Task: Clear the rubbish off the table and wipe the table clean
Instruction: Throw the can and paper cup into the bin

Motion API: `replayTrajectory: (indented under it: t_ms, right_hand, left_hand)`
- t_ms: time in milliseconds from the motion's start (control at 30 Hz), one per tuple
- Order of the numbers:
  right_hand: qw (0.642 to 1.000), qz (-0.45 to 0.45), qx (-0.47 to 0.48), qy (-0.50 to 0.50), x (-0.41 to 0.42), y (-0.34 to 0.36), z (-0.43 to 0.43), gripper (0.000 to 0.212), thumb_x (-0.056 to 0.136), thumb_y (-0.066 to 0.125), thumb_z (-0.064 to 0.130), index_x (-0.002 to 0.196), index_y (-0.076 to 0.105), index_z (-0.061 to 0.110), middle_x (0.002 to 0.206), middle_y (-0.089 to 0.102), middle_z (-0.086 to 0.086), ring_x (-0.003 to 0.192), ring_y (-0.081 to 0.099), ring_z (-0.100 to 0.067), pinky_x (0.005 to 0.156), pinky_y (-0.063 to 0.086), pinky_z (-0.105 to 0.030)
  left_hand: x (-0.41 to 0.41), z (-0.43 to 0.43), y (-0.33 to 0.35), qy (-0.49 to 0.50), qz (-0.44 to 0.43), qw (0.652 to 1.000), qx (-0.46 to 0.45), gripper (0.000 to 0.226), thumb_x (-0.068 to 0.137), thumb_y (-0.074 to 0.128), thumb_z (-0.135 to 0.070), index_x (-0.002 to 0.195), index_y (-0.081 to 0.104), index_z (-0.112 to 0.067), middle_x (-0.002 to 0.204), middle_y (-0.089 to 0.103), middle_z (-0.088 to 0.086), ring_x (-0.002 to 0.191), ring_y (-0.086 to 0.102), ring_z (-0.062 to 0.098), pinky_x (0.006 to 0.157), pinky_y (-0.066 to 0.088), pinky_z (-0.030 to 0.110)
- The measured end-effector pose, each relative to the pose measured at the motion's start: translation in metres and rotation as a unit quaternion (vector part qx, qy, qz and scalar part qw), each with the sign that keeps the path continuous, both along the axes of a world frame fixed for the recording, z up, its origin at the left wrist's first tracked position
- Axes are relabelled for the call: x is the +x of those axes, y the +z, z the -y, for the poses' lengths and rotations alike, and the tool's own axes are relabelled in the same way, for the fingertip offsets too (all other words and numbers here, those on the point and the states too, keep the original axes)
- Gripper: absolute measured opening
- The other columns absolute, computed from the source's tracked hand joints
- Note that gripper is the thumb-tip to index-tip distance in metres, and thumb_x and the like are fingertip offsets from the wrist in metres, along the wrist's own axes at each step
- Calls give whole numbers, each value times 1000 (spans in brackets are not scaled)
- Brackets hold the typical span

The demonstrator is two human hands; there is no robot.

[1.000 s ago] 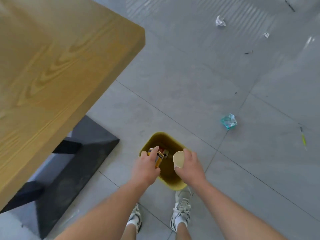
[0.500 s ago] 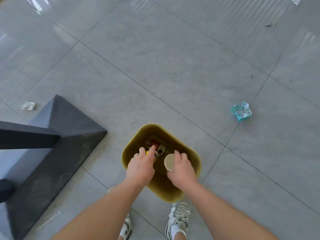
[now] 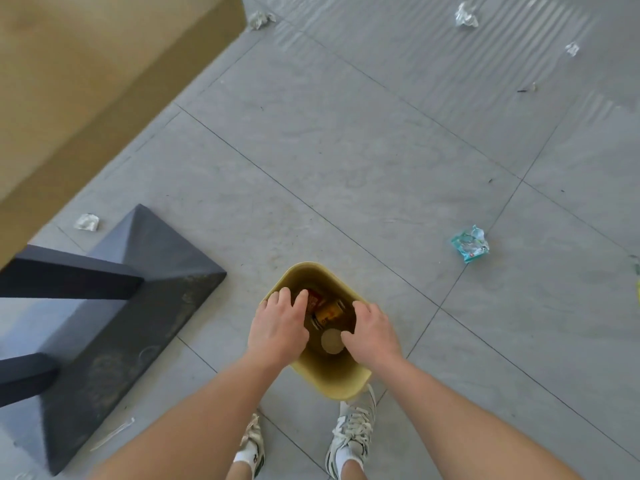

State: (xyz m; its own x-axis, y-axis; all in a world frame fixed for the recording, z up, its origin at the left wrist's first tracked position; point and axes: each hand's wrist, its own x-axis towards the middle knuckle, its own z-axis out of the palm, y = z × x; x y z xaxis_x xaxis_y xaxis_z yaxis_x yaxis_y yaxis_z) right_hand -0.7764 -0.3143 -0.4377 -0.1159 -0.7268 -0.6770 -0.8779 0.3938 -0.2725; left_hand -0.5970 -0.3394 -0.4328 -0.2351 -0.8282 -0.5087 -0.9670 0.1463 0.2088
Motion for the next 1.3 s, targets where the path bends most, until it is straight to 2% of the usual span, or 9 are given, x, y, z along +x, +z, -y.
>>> replayTrajectory:
  t_ms: [300,533,633,900,1067,1300]
  right_hand:
    - [996,-22,-23,80,3,113,6,49,92,55,36,136,38,21,132,44,-3,120,43,-24,93,45,-37]
    - [989,-43,-64,126,3,219,-4,46,90,56,41,131,41,23,131,46,-2,119,43,-25,90,45,-38]
    - [982,-44,-103,151,3,266,-10,52,91,55,44,135,40,22,134,45,-4,120,44,-26,93,43,-37]
    - [961,-9,-205,186,27,374,-7,54,90,56,48,135,41,22,132,49,-3,120,45,-25,93,46,-38]
    - [938,15,-256,233,61,425,10,53,87,58,42,134,44,22,132,50,-3,120,46,-25,92,45,-38]
    - [910,36,-293,292,116,469,15,55,88,61,43,135,44,21,132,51,-4,122,46,-24,93,44,-35]
  left_hand:
    - [1,3,110,-15,25,999,-26,64,92,39,-33,153,21,-22,140,43,10,125,41,30,106,37,41]
    - [5,-17,216,-1,21,999,-48,62,88,41,-36,148,29,-24,138,44,9,122,43,29,102,38,41]
    - [12,-29,264,1,20,997,-80,59,86,42,-37,143,35,-23,135,47,9,120,44,30,101,38,42]
    - [39,-50,380,56,17,980,-189,63,93,45,-45,150,27,-22,145,42,10,133,39,30,114,31,47]
    - [74,-58,420,110,35,967,-227,67,91,45,-43,151,24,-22,149,37,13,139,33,31,114,31,48]
    - [132,-82,455,170,53,946,-270,70,87,52,-43,149,31,-21,143,43,12,132,41,30,108,38,43]
